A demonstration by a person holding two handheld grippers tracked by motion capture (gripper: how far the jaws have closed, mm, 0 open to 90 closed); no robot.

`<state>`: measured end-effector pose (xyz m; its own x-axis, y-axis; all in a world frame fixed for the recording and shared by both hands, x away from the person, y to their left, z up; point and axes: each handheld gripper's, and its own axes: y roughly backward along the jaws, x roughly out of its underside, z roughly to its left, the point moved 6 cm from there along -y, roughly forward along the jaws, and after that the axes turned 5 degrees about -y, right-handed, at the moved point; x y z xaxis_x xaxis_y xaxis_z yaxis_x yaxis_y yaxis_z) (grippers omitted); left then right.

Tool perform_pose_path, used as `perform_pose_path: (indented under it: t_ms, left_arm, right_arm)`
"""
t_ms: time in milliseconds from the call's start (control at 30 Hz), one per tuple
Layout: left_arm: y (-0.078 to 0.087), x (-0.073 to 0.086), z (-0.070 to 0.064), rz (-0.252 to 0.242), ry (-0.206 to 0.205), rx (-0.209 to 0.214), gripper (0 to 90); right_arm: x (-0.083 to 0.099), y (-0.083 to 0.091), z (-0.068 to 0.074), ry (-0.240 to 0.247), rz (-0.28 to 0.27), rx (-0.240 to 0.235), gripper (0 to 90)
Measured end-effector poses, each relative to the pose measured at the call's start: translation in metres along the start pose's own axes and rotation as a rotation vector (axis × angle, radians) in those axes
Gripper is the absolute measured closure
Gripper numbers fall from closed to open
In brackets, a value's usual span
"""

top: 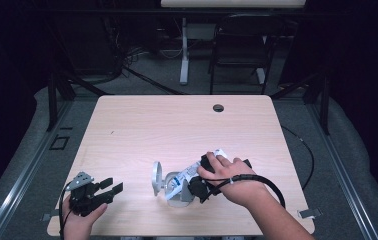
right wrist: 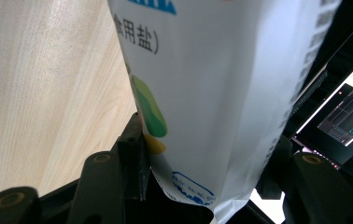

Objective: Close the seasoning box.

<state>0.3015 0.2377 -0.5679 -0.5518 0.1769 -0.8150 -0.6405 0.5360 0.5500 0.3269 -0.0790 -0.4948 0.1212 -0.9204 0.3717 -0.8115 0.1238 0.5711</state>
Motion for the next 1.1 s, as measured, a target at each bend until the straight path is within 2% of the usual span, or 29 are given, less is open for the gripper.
perform_pose_path:
  t_ms: [1100]
  left_arm:
    - [0.0004, 0.0003, 0.001, 0.001, 0.003, 0.0, 48.6]
  right_arm:
    - [-0.0003, 0.0022, -0.0016, 0.022, 0.012, 0.012, 49.8]
